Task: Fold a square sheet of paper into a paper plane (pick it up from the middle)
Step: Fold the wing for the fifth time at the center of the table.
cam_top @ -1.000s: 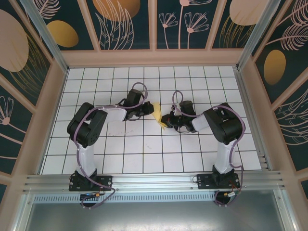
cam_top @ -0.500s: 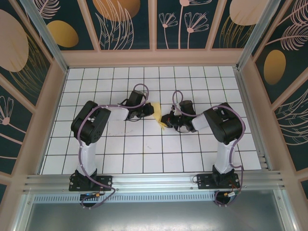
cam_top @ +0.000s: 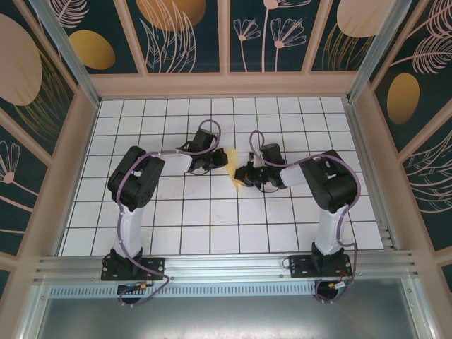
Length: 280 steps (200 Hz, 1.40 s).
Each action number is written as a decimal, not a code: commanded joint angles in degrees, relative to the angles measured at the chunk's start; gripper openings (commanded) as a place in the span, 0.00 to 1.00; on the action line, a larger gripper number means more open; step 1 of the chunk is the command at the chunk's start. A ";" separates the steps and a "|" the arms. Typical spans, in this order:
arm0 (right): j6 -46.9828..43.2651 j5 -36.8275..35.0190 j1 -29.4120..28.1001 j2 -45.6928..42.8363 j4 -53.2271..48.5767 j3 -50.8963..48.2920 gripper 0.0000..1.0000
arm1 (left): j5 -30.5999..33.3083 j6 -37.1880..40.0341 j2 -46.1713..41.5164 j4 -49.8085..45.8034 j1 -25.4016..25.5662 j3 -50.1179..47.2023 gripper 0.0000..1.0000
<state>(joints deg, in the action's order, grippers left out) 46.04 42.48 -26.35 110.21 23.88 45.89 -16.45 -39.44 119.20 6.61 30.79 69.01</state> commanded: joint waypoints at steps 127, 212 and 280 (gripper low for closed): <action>-11.48 -4.73 -0.34 -1.63 -13.30 0.86 0.08 | 6.94 0.94 4.25 -7.82 -0.47 1.76 0.11; -1.65 1.79 3.54 -0.96 0.00 -6.23 0.00 | 6.43 2.90 1.06 -9.59 -0.54 7.10 0.17; 4.49 4.33 4.88 0.21 5.41 -8.01 0.00 | -3.58 1.06 -8.05 7.01 -0.25 -3.85 0.24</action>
<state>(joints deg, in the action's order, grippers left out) 47.46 46.46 -22.24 108.33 29.34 39.42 -15.68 -37.63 116.01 4.93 30.63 69.14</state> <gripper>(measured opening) 0.067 0.238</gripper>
